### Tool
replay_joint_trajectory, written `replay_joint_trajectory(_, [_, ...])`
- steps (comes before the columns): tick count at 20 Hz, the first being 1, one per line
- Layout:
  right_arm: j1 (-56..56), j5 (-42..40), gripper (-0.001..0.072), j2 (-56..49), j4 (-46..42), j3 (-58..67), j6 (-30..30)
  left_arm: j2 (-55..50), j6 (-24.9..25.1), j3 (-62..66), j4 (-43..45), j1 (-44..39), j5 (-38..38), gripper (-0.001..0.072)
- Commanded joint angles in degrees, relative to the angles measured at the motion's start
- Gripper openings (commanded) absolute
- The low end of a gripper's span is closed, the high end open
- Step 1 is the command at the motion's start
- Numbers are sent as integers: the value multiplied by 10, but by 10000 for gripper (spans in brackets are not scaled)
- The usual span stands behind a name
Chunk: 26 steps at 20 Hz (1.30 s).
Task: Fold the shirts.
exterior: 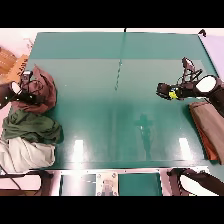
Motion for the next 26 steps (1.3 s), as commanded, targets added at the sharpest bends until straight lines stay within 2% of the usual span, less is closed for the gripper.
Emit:
replay_joint_trajectory(1, [-26,19,17,0,0,3,0,-8,7,110,-51,-15,-111,21])
replay_joint_trajectory(3, [-50,41,17,0,0,10,-7,-7,33,219,-94,-63,-201,21])
replay_joint_trajectory(5, [-75,54,17,0,0,15,-7,3,35,316,-126,-140,-248,21])
replay_joint_trajectory(8, [-106,59,17,0,0,14,-16,12,35,412,-161,-269,-256,22])
replay_joint_trajectory(13, [-128,70,17,0,3,14,-17,-24,15,416,-169,-409,-272,24])
replay_joint_trajectory(14, [-128,73,18,0,7,14,-17,-39,9,409,-172,-424,-273,52])
replay_joint_trajectory(15, [-128,76,63,0,11,14,-17,-53,9,403,-181,-432,-276,426])
replay_joint_trajectory(16, [-128,76,229,0,17,14,-17,-65,-11,402,-184,-432,-285,713])
replay_joint_trajectory(17, [-128,81,309,0,19,14,-18,-73,-21,402,-182,-426,-295,720])
replay_joint_trajectory(18, [-131,86,315,0,20,14,-19,-74,-21,402,-173,-414,-299,720])
replay_joint_trajectory(19, [-134,90,389,-1,21,14,-20,-74,-20,402,-171,-392,-299,720])
replay_joint_trajectory(20, [-137,95,497,-5,24,14,-22,-74,-21,402,-171,-364,-303,720])
replay_joint_trajectory(23, [-136,104,500,-23,31,-8,-30,-74,-28,386,-186,-280,-331,720])
replay_joint_trajectory(26, [-135,94,500,-45,64,-68,-37,-76,-22,307,-258,-225,-328,720])
